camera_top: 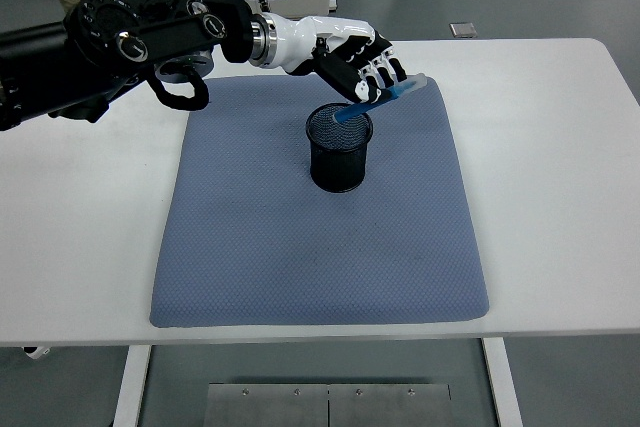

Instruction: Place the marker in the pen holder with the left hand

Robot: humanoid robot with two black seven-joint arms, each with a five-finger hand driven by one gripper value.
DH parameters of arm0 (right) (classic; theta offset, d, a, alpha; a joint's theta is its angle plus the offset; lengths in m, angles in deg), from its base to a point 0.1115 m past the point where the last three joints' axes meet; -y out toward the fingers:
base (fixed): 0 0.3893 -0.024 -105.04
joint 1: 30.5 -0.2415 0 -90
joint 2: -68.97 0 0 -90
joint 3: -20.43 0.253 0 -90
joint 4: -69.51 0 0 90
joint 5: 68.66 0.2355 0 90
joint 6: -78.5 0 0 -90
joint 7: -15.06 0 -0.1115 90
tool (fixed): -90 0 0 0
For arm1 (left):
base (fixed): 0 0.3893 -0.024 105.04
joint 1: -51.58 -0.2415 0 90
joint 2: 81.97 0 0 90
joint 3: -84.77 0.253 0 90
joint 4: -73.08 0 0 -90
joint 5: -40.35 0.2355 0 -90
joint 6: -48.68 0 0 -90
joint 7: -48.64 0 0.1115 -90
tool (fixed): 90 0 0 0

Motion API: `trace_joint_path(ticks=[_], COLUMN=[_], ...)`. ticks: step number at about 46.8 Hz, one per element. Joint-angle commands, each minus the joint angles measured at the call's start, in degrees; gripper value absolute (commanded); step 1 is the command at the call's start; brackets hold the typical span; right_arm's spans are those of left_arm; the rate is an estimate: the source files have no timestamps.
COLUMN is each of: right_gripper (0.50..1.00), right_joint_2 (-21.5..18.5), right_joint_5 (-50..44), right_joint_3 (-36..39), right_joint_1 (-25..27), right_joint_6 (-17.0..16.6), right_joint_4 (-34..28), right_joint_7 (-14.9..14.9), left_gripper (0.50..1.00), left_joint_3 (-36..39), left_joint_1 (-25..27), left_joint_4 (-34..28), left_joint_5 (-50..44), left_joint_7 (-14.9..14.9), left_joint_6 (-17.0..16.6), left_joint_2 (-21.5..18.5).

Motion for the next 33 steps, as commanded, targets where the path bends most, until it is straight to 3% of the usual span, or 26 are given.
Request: trace_joint_path(ticks=[1, 7, 11, 16, 26, 29, 33], right_gripper=[1.000, 1.000, 1.000, 1.000, 1.000, 1.000, 1.000], right_joint_2=[0.00, 0.00, 0.00, 0.00, 0.00, 0.00, 0.00], right_joint_5=[0.00, 0.00, 0.00, 0.00, 0.00, 0.00, 0.00], right_joint_3=[0.00, 0.00, 0.00, 0.00, 0.00, 0.00, 0.00], right_joint_1=[0.00, 0.00, 0.00, 0.00, 0.00, 0.00, 0.00], right_joint_6=[0.00, 0.00, 0.00, 0.00, 0.00, 0.00, 0.00], right_joint_4=[0.04, -0.04, 0.04, 0.04, -0.04, -0.04, 0.04], right_joint_7=[0.00, 0.00, 0.00, 0.00, 0.00, 0.00, 0.00], left_gripper=[0.508, 0.534, 0.601, 0.771, 0.968, 0.997, 1.000], left_joint_3=[0.09, 0.18, 0.18, 0.18, 0.09, 0.00, 0.00], left_joint_1=[-0.40, -1.10, -1.37, -1.37, -1.19, -0.93, -0.67], left_joint_4=[0.00, 0.00, 0.09, 0.09, 0.09, 0.09, 0.09], left_joint_5=[-0.39, -0.47, -0.47, -0.47, -0.39, -0.47, -0.47], left_joint_7=[0.80, 1.07, 1.07, 1.07, 1.69, 1.77, 1.77], left_joint_6=[0.00, 0.00, -0.70, -2.37, -2.90, -2.90, -2.98], left_joint_2=[-0.13, -0.39, -0.48, -0.66, -0.74, -0.83, -0.83])
